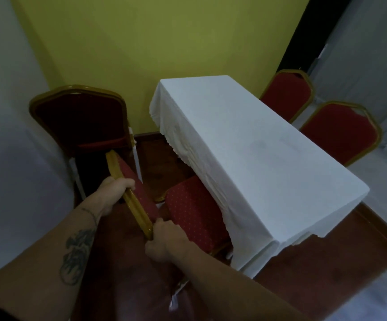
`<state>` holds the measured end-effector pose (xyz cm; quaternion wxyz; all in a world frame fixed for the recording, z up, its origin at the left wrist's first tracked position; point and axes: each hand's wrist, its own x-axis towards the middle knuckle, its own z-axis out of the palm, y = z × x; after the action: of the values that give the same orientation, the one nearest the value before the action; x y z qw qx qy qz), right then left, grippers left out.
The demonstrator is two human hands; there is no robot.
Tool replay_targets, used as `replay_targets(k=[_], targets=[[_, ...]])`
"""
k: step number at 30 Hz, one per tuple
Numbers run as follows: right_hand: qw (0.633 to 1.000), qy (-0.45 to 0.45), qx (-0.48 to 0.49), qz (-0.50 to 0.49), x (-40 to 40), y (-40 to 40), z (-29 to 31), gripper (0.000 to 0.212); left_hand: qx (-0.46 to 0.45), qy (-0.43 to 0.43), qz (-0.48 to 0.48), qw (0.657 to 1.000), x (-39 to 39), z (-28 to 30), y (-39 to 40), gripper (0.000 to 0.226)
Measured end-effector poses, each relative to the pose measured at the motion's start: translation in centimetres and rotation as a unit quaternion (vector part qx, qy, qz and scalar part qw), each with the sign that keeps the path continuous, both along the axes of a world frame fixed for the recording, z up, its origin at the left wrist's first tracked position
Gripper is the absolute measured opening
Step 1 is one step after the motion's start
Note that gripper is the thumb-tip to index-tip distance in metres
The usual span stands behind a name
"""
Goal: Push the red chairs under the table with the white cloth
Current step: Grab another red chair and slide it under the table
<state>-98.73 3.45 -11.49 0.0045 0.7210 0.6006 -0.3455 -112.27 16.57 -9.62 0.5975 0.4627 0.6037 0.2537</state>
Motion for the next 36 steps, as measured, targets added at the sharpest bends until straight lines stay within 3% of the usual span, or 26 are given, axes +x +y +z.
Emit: replay_targets(k=[6, 13, 20, 27, 31, 36], targets=[[1.000, -0.002, 0.004, 0.008, 1.0, 3.5, -0.1, 0.069, -0.011, -0.007, -0.019, 1.000, 1.3, 0.3, 4.2, 0.016], [1.000, 0.003, 0.011, 0.004, 2.8, 7.0, -0.9, 0.075, -0.021, 0.000, -0.026, 0.999, 3.8, 0.3, 8.3, 0.048], [1.000, 0.022, -0.003, -0.003, 3.8, 8.4, -1.7, 0.078, 0.021, -0.027, -0.002, 0.999, 5.2, -0.6, 8.5, 0.020], [0.997, 0.034, -0.051, -0.041, 4.3, 8.1, -1.0, 0.081, 0.033, 0.052, -0.032, 0.998, 5.3, 0.1, 8.3, 0.059], [0.992, 0.079, -0.096, -0.015, 5.9, 9.6, 0.4, 0.079, 0.046, 0.094, -0.093, 0.990, 4.1, 0.8, 8.4, 0.044], [0.991, 0.130, -0.037, 0.001, 8.1, 15.5, 4.0, 0.098, 0.018, 0.098, -0.105, 0.990, 2.8, 2.2, 10.9, 0.047]])
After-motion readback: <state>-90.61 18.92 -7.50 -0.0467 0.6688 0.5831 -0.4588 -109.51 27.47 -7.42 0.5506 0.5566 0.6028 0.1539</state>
